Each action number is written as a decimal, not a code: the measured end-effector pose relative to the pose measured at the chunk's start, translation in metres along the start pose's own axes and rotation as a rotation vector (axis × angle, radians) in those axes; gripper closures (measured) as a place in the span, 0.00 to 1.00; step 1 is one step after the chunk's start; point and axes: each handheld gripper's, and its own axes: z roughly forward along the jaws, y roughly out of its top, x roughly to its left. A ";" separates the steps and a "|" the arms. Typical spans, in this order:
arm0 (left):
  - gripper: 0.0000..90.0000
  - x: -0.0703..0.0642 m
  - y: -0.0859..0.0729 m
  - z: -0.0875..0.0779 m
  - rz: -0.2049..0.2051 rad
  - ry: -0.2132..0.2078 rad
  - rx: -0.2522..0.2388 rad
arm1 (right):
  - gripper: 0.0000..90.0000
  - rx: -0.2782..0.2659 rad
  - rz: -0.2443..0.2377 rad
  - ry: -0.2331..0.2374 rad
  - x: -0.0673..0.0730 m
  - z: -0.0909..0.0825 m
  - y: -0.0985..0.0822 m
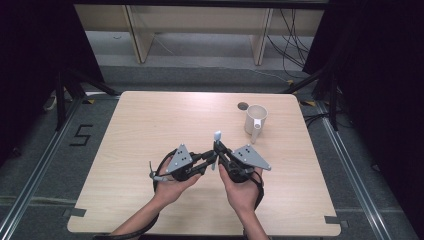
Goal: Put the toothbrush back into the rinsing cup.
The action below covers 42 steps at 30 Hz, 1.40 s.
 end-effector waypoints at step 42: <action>0.44 0.057 -0.057 -0.119 -0.081 0.344 0.037 | 0.96 -0.079 -0.027 -0.119 -0.044 -0.042 0.010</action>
